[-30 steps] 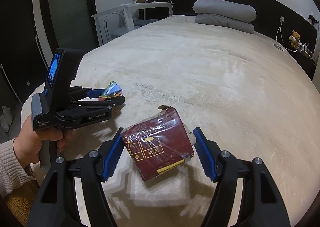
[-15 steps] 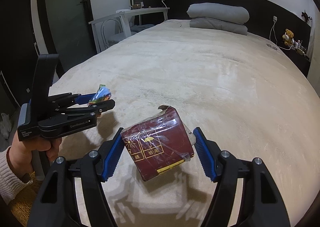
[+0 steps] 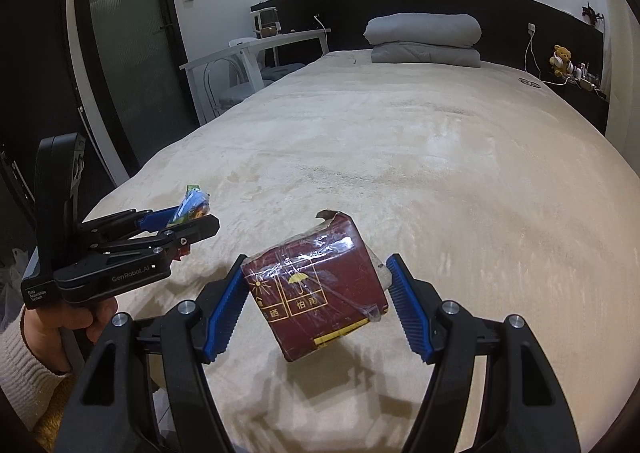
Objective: Collect trash
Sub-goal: 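Lift and carry the brown package and red-green wrapper down to the clear bowl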
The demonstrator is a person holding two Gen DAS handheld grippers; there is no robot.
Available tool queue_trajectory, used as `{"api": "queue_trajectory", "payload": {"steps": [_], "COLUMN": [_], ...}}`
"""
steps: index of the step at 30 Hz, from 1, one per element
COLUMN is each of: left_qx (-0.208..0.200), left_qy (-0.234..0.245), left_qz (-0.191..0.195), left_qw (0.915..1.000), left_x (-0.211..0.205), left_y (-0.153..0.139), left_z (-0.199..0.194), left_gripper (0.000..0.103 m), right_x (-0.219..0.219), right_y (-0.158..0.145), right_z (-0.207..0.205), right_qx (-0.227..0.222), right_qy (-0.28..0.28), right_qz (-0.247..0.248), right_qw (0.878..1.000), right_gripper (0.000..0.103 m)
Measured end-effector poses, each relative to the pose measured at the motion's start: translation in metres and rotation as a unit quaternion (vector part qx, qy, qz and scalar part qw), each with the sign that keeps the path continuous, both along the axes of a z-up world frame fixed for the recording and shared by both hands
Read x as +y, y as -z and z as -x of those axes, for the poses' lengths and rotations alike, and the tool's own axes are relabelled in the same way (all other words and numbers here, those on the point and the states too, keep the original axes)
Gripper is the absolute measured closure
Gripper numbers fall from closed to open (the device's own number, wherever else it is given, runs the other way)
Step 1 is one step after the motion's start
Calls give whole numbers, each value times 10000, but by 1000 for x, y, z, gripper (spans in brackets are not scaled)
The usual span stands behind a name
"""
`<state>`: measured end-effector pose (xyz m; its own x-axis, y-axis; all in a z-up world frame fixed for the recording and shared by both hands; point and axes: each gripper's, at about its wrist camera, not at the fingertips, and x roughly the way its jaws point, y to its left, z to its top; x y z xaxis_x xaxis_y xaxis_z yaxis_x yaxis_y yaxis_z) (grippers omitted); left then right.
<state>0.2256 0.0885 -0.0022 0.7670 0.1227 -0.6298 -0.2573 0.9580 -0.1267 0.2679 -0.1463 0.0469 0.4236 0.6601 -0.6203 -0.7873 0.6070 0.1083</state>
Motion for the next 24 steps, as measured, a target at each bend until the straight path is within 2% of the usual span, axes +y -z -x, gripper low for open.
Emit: {"api": "queue_trajectory", "payload": {"steps": [15,24], "left_qx": [-288,-426], "left_qy": [178,354], "left_qz": [136,220], "left_qw": [9993,9982], "left_x": [-37,-64], "left_y": [-1,1], "left_z": [79,113], "left_gripper": [56,56], "right_x": [-51,-67], "right_y": [6,15], "right_z": [63,94], "right_qx": [47,146], "right_qy": [140,160], "right_qz": [-188,-224], "right_qw": [9997,9995], "right_gripper": [35,35]}}
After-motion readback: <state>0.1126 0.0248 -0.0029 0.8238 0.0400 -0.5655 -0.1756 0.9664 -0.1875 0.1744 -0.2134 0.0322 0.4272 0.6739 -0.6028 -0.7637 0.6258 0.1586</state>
